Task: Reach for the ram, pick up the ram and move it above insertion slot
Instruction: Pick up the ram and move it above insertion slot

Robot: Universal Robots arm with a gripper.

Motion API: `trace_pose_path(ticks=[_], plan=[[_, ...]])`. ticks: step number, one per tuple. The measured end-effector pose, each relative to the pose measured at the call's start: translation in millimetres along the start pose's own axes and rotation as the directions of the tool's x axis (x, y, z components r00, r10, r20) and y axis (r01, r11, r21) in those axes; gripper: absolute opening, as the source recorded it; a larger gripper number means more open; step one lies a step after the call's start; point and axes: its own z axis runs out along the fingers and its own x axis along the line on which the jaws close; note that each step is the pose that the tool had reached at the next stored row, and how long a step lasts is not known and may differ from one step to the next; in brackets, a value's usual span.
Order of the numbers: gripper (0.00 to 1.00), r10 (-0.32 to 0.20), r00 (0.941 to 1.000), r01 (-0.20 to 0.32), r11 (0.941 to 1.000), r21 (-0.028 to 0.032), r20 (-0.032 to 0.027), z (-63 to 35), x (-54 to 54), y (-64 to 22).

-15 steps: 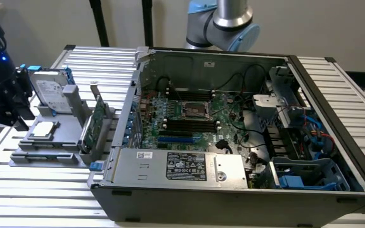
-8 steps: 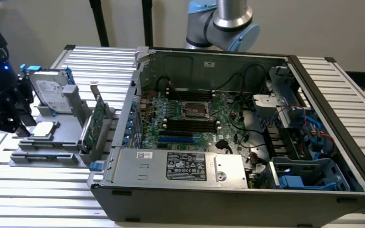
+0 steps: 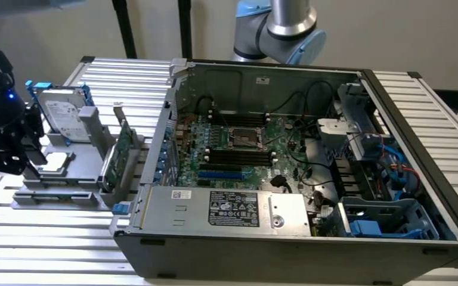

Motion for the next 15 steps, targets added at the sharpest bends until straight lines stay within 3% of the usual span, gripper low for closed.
trace_pose_path(ticks=[15], plan=[[0.36, 0.0, 1.0, 0.0, 1.0, 0.0022, 0.0003, 27.4, 4.5, 1.9]])
